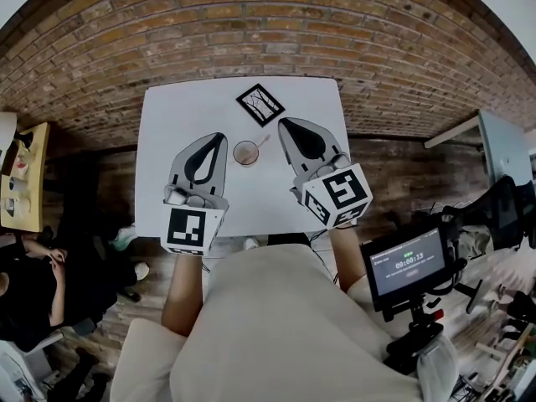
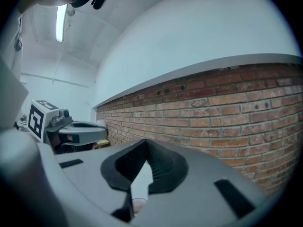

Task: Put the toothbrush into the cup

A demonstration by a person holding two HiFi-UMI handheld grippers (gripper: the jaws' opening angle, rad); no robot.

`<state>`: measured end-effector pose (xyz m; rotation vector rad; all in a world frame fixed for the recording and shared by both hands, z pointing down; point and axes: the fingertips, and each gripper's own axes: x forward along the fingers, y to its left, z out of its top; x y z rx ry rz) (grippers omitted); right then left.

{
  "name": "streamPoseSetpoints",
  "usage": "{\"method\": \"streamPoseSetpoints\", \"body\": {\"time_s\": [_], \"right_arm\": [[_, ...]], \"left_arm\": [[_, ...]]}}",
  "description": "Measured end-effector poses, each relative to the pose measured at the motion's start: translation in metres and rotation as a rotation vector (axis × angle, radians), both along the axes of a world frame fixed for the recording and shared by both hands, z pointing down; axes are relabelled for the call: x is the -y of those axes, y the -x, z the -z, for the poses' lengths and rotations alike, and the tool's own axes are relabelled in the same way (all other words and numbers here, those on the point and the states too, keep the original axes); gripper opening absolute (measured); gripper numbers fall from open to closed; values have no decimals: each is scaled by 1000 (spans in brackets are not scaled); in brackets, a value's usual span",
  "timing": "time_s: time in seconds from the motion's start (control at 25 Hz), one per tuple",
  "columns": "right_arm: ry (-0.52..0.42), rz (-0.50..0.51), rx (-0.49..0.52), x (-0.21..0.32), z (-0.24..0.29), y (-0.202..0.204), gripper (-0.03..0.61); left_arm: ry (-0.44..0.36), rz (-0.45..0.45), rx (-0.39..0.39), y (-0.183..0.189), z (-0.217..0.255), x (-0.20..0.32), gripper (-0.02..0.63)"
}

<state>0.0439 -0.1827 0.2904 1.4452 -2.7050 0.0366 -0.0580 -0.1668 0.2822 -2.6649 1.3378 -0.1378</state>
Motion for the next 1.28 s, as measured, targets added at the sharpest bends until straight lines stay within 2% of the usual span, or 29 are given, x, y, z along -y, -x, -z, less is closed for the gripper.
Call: {"method": "streamPoseSetpoints", "body": {"time_s": [0.24,0.48,0.96,1.28], "right_arm": [[-56,4,10,-4,28,1,5],[-111,-16,12,-7,44,-1,3],[-95,-9,-50,-11,33,4,2],[-83,-13,-54,-10,26,0,2]], "left_arm": [[-59,0,14,-1,22,-2,8],[-84,-12,1,-3,32,-5,7],[-76,-12,14,-2,23,-9,8],[-68,-7,10,-3,18,-7,7]]}}
